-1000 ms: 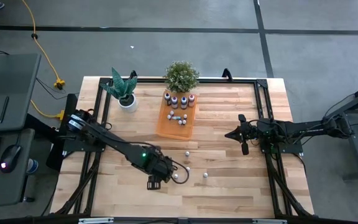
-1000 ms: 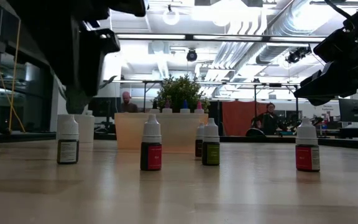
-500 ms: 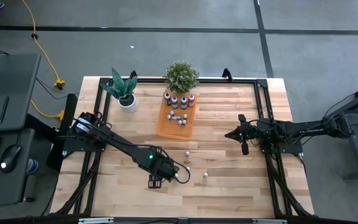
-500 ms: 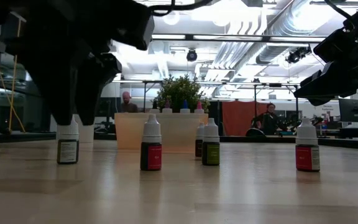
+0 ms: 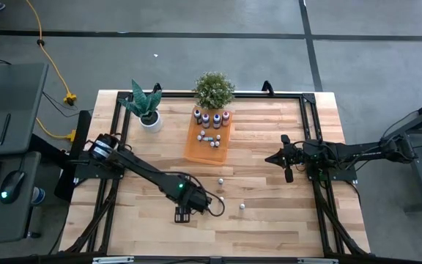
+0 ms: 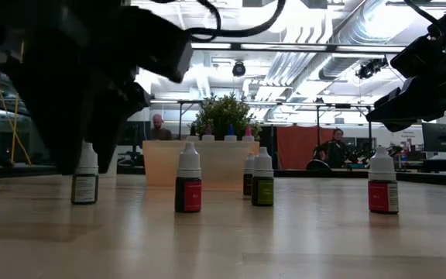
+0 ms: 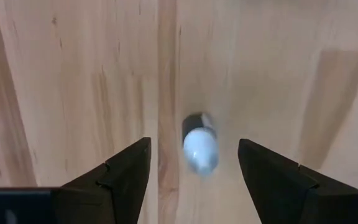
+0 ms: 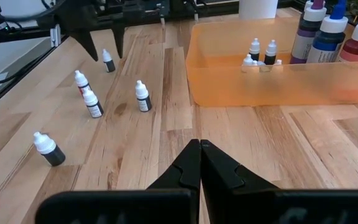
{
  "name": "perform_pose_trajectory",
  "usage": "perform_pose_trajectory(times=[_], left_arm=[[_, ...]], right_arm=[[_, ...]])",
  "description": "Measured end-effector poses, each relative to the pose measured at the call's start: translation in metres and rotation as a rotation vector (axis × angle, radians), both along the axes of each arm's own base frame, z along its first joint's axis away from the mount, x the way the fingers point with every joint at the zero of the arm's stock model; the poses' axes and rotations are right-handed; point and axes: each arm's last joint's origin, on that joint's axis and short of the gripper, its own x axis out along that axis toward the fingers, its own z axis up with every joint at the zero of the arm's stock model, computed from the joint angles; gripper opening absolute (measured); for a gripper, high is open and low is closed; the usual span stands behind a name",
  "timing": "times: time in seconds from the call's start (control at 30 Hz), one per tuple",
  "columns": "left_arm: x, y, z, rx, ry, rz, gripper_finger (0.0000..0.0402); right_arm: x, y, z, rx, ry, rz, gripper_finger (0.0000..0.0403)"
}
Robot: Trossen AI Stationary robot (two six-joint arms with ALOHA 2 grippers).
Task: Pick & Place food coloring
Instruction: Put the small black food coloring bottle into the orange bin
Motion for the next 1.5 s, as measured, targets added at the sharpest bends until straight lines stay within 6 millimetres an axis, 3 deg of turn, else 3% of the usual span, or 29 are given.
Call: perform_pose_trajectory(times=[0.2, 0.57, 1.1, 1.33, 1.5], left_arm=[[0.001, 0.002, 0.002, -0.005, -0.010, -0.008, 0.0229], [0.001, 0.002, 0.002, -0.004, -0.007, -0.025, 0.0132], [0.000, 0.003, 0.002, 0.005, 0.000, -0.075, 0.0047], [0.002, 0.008, 0.005, -0.007, 0.018, -0.091, 0.0037], [0.007, 0.011, 0.024, -0.008, 0.025, -0.156, 0.0035]], right_arm=[[0.000, 0.000, 0.000, 0.000, 0.001, 0.000, 0.0000], [0.000, 0.000, 0.000, 0.000, 0.001, 0.000, 0.0000], [0.000, 0.000, 0.000, 0.000, 0.000, 0.000, 0.0000], [0.000, 0.000, 0.000, 0.000, 0.000, 0.000, 0.0000], [0.000, 0.000, 0.000, 0.000, 0.000, 0.000, 0.0000]])
